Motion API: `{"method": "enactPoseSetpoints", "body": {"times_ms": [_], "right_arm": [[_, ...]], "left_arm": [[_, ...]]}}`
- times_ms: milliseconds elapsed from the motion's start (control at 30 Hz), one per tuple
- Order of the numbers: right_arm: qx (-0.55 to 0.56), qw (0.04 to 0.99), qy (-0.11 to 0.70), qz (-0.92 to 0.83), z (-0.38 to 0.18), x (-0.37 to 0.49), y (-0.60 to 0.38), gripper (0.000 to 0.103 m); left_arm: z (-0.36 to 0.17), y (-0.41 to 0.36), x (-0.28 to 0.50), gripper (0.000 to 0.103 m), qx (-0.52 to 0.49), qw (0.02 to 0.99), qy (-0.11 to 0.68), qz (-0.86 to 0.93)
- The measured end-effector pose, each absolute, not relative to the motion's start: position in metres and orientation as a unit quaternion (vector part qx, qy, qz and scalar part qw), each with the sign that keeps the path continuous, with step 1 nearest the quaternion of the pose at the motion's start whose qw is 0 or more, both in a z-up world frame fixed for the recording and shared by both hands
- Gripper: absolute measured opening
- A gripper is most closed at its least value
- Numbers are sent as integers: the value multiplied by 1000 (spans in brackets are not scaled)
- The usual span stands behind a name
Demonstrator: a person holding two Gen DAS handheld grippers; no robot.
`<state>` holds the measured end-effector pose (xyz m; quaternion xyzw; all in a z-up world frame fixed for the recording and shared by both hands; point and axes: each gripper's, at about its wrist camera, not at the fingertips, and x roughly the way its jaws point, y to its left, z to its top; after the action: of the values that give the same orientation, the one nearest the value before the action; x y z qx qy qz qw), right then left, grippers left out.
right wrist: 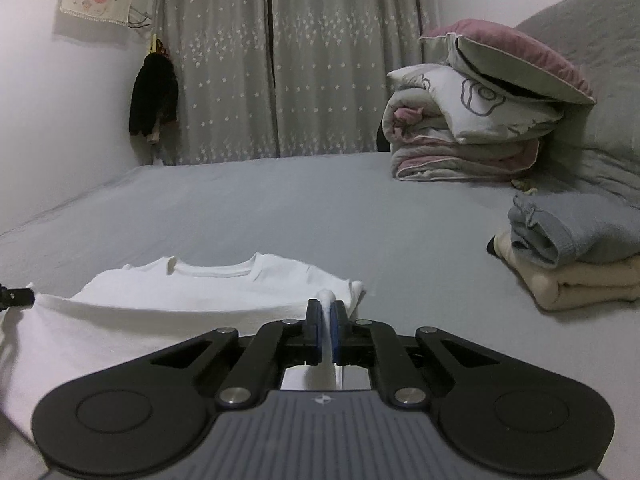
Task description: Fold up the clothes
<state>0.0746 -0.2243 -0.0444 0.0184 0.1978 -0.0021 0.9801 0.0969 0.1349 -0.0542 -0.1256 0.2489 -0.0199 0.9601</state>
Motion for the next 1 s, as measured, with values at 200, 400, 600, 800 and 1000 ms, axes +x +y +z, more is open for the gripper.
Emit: {"method": "enactPoseSetpoints", "body": {"times_ms": [200,400,600,800,1000], "right_arm": [[-10,975,222,-15,-72,102,-216,7],[15,962,273,-28,-82,109,-224,27],[33,958,285,-12,-68,90,-227,39],[58,955,290,18,-55,63,-218,39],[14,954,286,88,-54,41,-170,39]], "left_arm": [[-81,131,116,14,-113,957,269,3],[-82,136,117,42,-119,949,292,23],[-67,127,97,53,-67,948,309,28],[-42,127,66,51,-74,956,283,-18],[-45,89,50,50,-61,942,311,-113]]}}
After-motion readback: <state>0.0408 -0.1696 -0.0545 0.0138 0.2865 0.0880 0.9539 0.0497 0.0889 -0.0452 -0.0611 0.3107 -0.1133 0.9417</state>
